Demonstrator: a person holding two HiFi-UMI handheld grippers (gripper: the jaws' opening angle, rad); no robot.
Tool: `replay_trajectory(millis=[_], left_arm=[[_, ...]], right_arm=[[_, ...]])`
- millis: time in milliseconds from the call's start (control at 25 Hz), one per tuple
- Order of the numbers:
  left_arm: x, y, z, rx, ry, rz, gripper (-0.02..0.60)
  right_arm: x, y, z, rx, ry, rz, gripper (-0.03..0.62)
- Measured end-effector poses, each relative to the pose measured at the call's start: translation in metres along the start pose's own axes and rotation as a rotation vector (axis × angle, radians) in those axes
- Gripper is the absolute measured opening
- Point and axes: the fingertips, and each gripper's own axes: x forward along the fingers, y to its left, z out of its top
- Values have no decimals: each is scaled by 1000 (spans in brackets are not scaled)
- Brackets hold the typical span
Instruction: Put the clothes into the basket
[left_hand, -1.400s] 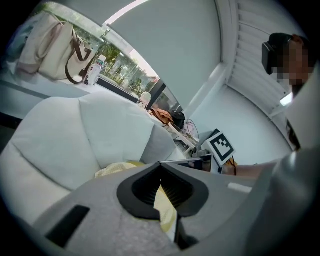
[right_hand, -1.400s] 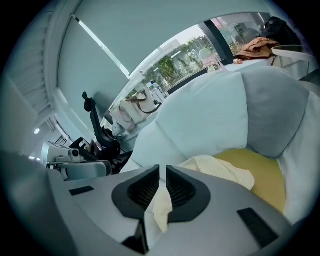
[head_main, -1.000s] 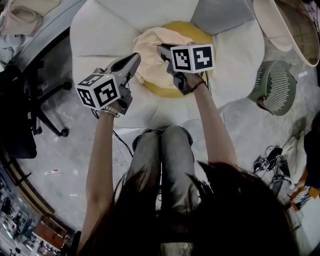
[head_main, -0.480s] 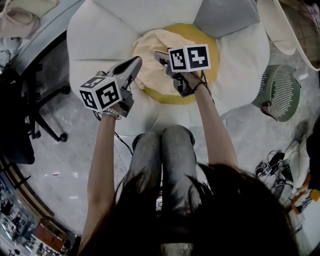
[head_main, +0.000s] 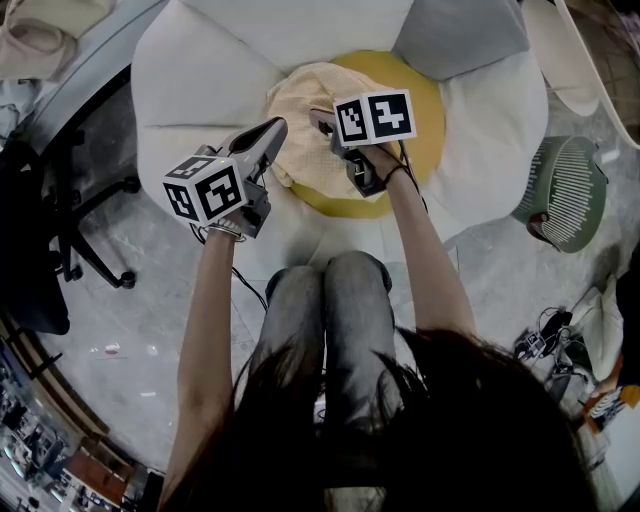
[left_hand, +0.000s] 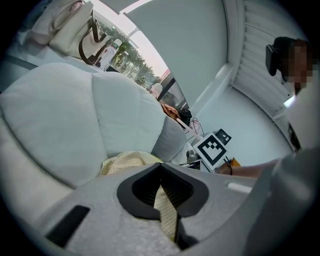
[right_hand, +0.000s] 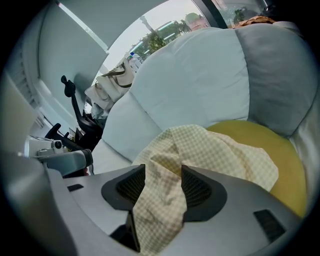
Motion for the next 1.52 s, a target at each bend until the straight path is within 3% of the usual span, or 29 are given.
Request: replay_trajectory(millis=[200, 640, 800, 1160, 1520], left_arm=[[7, 12, -7, -12, 3, 3, 11], [18, 37, -22, -53, 8, 23, 11], [22, 39, -23, -59, 7, 23, 11], [20, 34, -25, -62, 19, 28, 11], [-8, 12, -18, -83, 35, 47, 11]], right_arm=[[19, -4, -5, -32, 33, -20, 187], [54, -19, -21, -163, 238, -141, 187], [54, -24, -21, -190, 256, -175, 152], [47, -20, -21, -233, 246, -151, 63], [14, 3, -12, -133, 120, -124, 52]])
